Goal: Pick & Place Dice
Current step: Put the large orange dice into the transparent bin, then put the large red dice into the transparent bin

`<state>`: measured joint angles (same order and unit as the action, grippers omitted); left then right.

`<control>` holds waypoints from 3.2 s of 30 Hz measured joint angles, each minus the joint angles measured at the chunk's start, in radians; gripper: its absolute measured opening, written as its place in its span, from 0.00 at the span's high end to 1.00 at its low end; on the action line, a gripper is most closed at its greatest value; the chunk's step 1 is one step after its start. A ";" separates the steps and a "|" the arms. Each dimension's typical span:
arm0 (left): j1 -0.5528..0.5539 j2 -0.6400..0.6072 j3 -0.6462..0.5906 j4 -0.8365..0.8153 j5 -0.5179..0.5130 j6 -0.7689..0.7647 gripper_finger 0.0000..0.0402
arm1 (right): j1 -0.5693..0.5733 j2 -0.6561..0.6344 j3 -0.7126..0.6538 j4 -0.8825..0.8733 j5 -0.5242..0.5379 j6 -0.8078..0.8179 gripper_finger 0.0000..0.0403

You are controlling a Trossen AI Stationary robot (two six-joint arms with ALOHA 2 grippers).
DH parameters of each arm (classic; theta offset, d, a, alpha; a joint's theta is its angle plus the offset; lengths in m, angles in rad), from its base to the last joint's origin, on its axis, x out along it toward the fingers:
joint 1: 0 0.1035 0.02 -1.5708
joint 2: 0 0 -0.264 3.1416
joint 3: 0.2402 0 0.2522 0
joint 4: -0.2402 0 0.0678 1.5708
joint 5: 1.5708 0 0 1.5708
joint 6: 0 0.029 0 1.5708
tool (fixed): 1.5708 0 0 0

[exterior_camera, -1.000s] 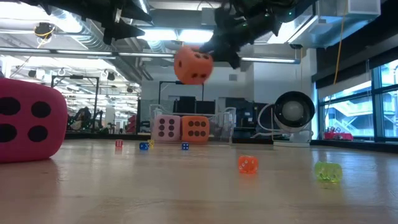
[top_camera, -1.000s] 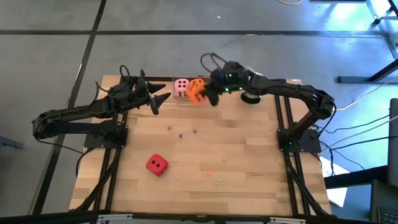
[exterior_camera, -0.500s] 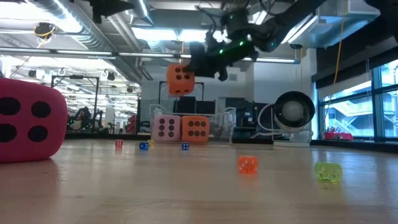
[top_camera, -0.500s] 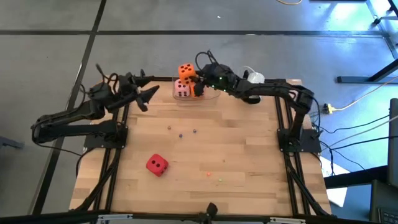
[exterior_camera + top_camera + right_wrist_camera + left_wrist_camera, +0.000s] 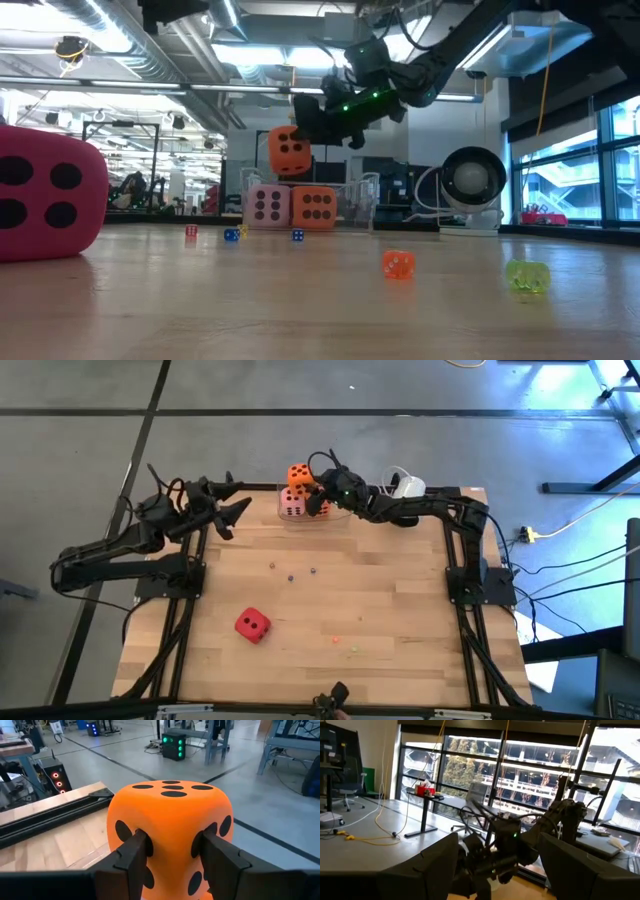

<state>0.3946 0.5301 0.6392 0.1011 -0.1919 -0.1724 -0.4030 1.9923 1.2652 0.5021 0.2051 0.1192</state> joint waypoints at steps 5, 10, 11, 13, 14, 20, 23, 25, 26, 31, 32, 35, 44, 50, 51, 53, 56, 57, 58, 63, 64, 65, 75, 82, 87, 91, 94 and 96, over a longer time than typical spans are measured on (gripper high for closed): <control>0.000 0.005 0.000 -0.001 0.000 0.000 0.33 | 0.006 -0.001 -0.034 0.044 0.000 0.029 0.60; 0.000 0.005 0.000 -0.001 -0.001 0.000 0.34 | 0.033 -0.001 -0.080 0.164 0.028 -0.004 0.60; 0.000 0.005 0.000 -0.001 -0.002 0.000 0.34 | 0.038 -0.001 -0.080 0.169 0.044 -0.004 0.60; 0.000 0.005 0.000 -0.001 -0.011 0.000 0.33 | 0.047 0.012 -0.080 0.194 0.065 0.004 0.60; 0.000 0.005 0.000 -0.001 -0.016 0.000 0.33 | 0.048 0.022 -0.081 0.210 0.069 0.004 0.60; 0.000 0.007 0.000 -0.001 -0.030 0.000 0.33 | 0.053 0.076 -0.081 0.282 0.076 0.053 0.60; 0.000 0.007 0.000 -0.007 -0.031 0.000 0.33 | 0.053 0.088 -0.081 0.351 0.076 0.045 0.60; 0.000 0.007 0.000 -0.008 -0.031 0.001 0.34 | 0.052 0.090 -0.063 0.363 0.075 0.025 0.60; 0.000 0.007 0.000 -0.008 -0.031 0.000 0.34 | 0.051 0.091 -0.059 0.354 0.074 0.015 0.60; 0.000 0.007 0.000 -0.008 -0.034 0.001 0.33 | 0.051 0.095 -0.043 0.288 0.044 -0.022 0.60; 0.000 0.007 0.000 -0.008 -0.035 0.001 0.33 | 0.051 0.095 -0.042 0.280 0.045 -0.027 0.60; 0.000 0.007 0.000 -0.008 -0.046 0.001 0.33 | 0.051 0.101 -0.042 0.262 0.045 -0.028 0.60; 0.000 0.008 0.000 -0.008 -0.053 0.001 0.33 | 0.051 0.158 0.028 0.289 0.049 -0.031 0.60; 0.000 0.008 0.000 -0.008 -0.053 0.001 0.33 | 0.051 0.168 0.056 0.202 0.049 -0.103 0.60; 0.000 0.008 0.000 -0.008 -0.053 0.001 0.33 | 0.051 0.168 0.056 0.199 0.049 -0.108 0.60; 0.000 0.008 0.000 -0.008 -0.053 0.001 0.33 | 0.051 0.168 0.056 0.201 0.049 -0.112 0.60; 0.000 0.008 0.000 -0.009 -0.053 0.001 0.33 | 0.051 0.168 0.056 0.201 0.049 -0.106 0.60; 0.000 0.008 0.000 -0.008 -0.053 0.002 0.34 | 0.051 0.168 0.056 0.200 0.049 -0.108 0.60; 0.000 0.008 0.000 -0.008 -0.053 0.002 0.34 | 0.051 0.168 0.056 0.200 0.049 -0.109 0.60; 0.000 0.008 0.000 -0.008 -0.054 0.004 0.33 | 0.051 0.168 0.056 0.200 0.038 -0.129 0.59; 0.000 0.008 0.000 -0.008 -0.054 0.004 0.33 | 0.051 0.168 0.056 0.200 0.038 -0.132 0.58; 0.000 0.008 0.000 -0.008 -0.054 0.004 0.33 | 0.051 0.168 0.056 0.196 0.037 -0.132 0.57; 0.000 0.008 0.000 -0.008 -0.054 0.004 0.33 | 0.051 0.167 0.056 0.153 0.038 -0.131 0.33; 0.000 0.008 0.000 -0.009 -0.054 0.003 0.33 | 0.051 0.122 0.056 0.067 -0.007 -0.128 0.26; 0.000 0.008 0.000 -0.009 -0.054 0.003 0.33 | 0.051 0.077 0.056 0.010 -0.012 -0.128 0.26; 0.000 0.008 0.000 -0.009 -0.053 0.001 0.33 | 0.051 0.032 0.056 -0.061 -0.012 -0.131 0.26; 0.000 0.008 0.000 -0.009 -0.053 0.001 0.33 | 0.048 0.019 0.056 -0.112 -0.008 -0.150 0.26; 0.000 0.008 0.000 -0.009 -0.051 0.001 0.33 | 0.047 -0.008 0.055 -0.151 -0.005 -0.166 0.26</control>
<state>0.3946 0.5377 0.6392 0.0921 -0.2432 -0.1715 -0.3557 1.9842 1.3205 0.3508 0.2002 -0.0463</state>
